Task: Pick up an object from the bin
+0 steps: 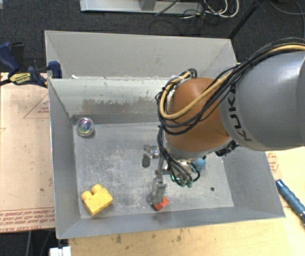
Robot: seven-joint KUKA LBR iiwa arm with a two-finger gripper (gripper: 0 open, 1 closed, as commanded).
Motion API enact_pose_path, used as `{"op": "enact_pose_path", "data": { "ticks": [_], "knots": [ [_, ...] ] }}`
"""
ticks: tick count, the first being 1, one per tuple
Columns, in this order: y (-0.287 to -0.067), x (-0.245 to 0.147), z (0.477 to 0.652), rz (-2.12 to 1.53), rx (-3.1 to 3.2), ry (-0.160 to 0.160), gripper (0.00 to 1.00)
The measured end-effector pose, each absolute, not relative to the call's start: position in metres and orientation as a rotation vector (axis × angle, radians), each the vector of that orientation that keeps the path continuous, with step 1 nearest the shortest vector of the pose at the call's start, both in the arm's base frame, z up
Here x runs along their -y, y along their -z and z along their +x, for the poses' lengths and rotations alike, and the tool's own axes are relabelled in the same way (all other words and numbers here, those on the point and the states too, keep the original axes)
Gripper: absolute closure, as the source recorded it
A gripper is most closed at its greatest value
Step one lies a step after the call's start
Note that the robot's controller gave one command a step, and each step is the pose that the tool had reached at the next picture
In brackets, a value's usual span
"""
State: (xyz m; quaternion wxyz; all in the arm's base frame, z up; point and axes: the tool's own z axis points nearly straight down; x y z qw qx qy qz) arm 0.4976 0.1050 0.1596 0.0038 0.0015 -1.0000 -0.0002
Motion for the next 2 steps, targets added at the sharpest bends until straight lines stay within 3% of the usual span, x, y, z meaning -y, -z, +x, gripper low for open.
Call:
{"op": "enact_pose_path", "data": {
  "ticks": [1, 2],
  "knots": [
    [-0.093, -0.058, 0.479, 0.202, 3.137, 0.0, 0.0],
    [-0.073, -0.066, 0.486, 0.548, 3.115, 0.002, 0.0]
  ]
}}
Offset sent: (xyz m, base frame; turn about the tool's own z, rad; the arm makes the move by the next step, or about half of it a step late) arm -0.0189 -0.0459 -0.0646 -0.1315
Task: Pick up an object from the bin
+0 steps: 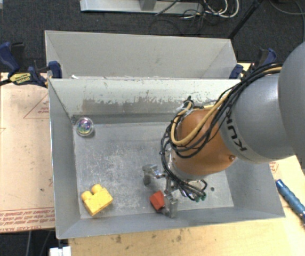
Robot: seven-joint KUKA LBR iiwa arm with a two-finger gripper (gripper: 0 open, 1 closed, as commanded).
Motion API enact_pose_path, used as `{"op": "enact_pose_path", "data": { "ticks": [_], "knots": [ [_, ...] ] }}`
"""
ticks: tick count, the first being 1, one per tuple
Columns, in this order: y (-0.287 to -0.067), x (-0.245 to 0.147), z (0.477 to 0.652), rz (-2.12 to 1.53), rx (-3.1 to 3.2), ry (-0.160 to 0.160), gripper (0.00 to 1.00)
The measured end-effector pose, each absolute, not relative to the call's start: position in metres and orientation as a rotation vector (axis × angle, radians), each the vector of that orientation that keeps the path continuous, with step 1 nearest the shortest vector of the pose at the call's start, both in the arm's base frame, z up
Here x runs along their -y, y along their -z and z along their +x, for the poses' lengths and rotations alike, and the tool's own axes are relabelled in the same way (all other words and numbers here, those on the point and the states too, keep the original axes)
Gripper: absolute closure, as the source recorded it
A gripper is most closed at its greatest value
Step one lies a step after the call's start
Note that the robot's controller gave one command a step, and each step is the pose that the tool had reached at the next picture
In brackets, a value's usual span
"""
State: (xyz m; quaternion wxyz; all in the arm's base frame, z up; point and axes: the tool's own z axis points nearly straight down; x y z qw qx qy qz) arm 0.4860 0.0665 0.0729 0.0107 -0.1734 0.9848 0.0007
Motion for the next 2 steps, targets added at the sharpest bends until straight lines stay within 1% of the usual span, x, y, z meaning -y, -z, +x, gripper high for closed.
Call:
{"op": "enact_pose_path", "data": {
  "ticks": [1, 2],
  "knots": [
    [-0.073, -0.066, 0.484, -0.54, -3.079, -0.002, 1.0],
    [-0.215, -0.059, 0.503, -0.55, -3.081, 0.0, 1.0]
  ]
}}
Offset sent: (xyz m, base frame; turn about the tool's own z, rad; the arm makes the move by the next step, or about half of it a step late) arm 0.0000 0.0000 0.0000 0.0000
